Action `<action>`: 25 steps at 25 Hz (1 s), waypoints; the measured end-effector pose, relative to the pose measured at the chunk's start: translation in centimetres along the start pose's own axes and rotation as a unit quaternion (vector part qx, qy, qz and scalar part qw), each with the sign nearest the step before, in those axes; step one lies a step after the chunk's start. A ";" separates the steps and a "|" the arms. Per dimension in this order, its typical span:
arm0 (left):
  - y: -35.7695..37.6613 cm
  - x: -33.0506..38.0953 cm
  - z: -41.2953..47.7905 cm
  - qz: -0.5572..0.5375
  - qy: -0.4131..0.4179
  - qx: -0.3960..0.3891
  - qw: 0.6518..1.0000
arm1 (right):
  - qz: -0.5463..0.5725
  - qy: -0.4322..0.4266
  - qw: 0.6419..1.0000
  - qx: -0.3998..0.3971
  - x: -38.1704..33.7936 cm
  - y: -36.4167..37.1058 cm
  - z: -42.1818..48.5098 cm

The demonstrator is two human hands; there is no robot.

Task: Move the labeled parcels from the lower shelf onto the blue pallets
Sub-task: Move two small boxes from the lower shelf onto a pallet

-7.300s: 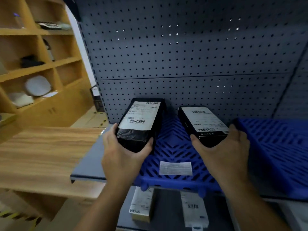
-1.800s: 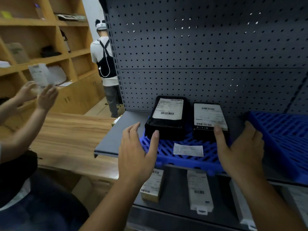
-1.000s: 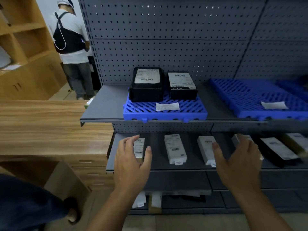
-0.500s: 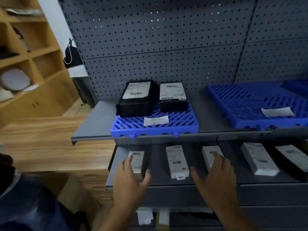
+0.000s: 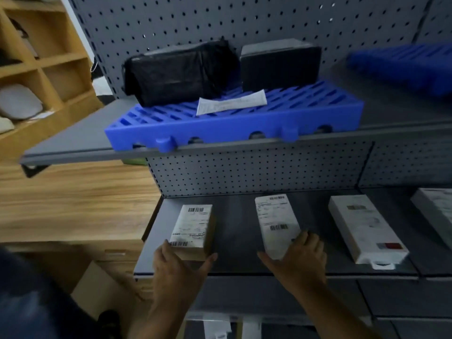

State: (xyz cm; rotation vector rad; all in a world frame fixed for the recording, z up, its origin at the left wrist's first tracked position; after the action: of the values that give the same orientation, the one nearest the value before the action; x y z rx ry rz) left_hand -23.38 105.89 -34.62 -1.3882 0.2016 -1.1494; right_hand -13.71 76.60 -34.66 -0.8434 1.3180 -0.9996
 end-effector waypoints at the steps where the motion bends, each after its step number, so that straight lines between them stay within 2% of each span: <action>1: 0.5 -0.2 0.1 -0.016 -0.003 -0.004 1.000 | -0.006 0.002 1.000 0.006 0.0 0.8 0.2; 6: 2.0 -1.0 2.0 -0.119 -0.075 -0.042 0.989 | 0.029 0.025 0.998 0.049 0.4 2.8 0.9; 9: 2.5 -0.8 3.5 -0.224 -0.063 -0.081 0.969 | 0.066 0.024 0.996 0.056 0.8 3.3 1.2; 12: 1.7 -0.1 2.4 -0.229 -0.068 -0.101 0.966 | 0.089 0.016 0.994 0.067 1.3 2.0 0.4; 14: 0.3 0.9 0.4 -0.222 -0.079 -0.104 0.966 | 0.093 0.022 0.993 0.073 1.6 -0.9 -1.0; 17: -2.3 3.8 -2.6 -0.268 -0.127 -0.168 0.940 | 0.082 0.045 0.993 0.072 1.7 -7.0 -3.5; 21: -6.5 8.9 -6.3 -0.301 -0.113 -0.232 0.918 | 0.072 0.073 0.993 0.066 2.7 -14.5 -7.5; 23: -9.1 11.4 -8.2 -0.296 -0.084 -0.237 0.921 | 0.063 0.083 0.991 0.078 3.9 -18.0 -9.9; 25: -11.6 13.9 -9.7 -0.290 -0.020 -0.214 0.932 | 0.043 0.086 0.991 0.089 5.2 -20.9 -12.0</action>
State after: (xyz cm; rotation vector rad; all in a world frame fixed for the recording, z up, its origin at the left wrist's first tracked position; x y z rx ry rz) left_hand -29.45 92.12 -20.59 -1.9339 0.0035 -1.6275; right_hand -27.86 64.85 -18.29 -0.5702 1.3751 -1.1217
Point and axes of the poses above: each hand's wrist, its own z-axis towards the middle knuckle, its own y-axis out of the palm, x = y × z, the point moved 8 cm from there along z, towards the middle knuckle, and after that the axes turned 5 degrees about -y, right-handed, at the moved point
